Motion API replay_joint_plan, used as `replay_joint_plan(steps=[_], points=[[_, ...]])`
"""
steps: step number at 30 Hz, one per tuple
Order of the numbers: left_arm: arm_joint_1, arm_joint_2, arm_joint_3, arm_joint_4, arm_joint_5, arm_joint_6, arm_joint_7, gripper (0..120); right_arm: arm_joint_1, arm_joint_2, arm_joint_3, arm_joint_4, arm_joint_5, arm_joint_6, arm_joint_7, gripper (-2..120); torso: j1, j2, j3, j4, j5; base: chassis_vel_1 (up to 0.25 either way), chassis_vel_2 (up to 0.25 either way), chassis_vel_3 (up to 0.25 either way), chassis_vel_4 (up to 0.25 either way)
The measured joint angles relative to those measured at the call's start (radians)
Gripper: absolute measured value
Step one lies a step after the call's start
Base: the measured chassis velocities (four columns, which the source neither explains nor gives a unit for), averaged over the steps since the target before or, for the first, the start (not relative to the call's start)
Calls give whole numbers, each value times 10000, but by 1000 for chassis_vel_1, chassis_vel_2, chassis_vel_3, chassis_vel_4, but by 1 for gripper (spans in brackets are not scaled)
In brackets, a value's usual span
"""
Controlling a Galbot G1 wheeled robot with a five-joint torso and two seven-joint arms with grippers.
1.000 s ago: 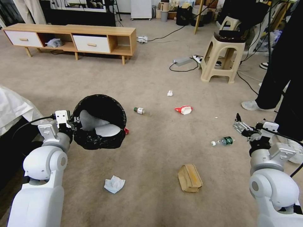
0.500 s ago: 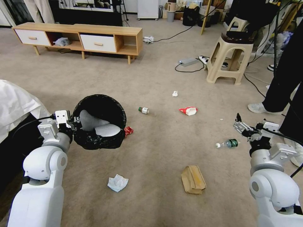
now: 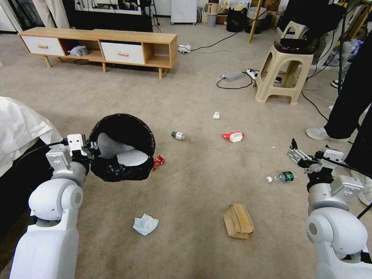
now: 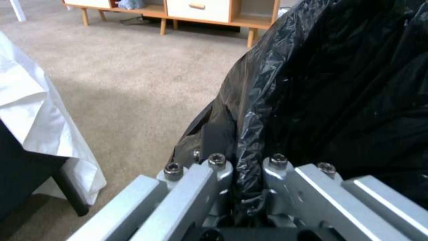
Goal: Pick up the trash bin and place the garbage on the floor into it.
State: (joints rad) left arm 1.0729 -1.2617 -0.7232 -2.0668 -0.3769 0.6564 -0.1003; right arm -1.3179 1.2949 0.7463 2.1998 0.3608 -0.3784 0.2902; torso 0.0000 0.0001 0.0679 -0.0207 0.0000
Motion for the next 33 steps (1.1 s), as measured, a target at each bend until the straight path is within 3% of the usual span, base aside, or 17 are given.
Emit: replay_joint_plan(steps=[13,21,33], points=[[-75,82,-62,-114,-347,233,-221,0,194,-377,-662,-278,995,-1139,766,100,0,0,0,0,0,0,0,0,0],[-84,88,-66,-144,-388,269,-225,0,783,-802,-1777,-921,3063,-3489,2216,100,0,-1,1,1,0,0,0,0,0],[-11,80,-67,-60,-392,270,-194,0,809,-1247,-2645,-2188,3287,-3651,2329,100,0,-1,1,1,0,0,0,0,0]])
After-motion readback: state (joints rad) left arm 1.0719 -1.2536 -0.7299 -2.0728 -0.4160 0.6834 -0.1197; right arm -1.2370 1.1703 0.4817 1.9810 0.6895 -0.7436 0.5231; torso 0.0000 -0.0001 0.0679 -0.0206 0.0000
